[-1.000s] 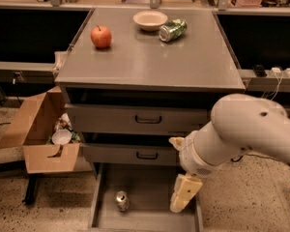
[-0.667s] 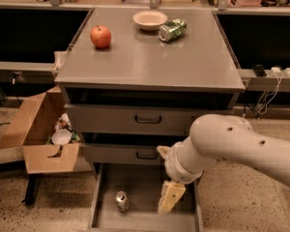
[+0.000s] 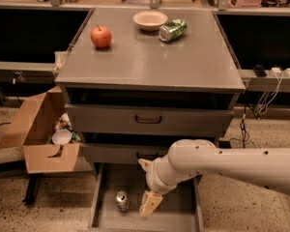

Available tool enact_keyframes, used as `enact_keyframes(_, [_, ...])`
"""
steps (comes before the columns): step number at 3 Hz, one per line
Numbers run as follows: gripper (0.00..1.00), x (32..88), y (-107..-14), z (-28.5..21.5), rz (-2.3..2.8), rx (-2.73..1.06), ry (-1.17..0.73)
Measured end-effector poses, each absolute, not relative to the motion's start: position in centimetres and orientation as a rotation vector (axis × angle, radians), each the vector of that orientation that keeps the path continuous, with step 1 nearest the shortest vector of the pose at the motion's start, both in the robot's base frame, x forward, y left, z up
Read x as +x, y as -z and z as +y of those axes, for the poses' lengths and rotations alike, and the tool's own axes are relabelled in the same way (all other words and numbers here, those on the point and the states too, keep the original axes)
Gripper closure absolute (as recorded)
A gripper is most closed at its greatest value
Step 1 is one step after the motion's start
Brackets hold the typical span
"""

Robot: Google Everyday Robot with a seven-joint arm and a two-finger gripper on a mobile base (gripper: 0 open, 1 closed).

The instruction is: Pick 7up can from bottom drawer and place on counter

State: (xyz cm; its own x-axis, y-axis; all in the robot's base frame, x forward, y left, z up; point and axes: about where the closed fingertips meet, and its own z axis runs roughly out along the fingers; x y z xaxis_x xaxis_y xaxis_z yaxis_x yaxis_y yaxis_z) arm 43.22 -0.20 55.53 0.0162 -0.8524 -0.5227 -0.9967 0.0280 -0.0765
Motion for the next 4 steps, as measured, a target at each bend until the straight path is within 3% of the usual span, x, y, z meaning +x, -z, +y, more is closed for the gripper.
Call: enact_keyframes(4, [0.0, 43.7, -47.0, 2.6, 1.859, -1.826, -0.612])
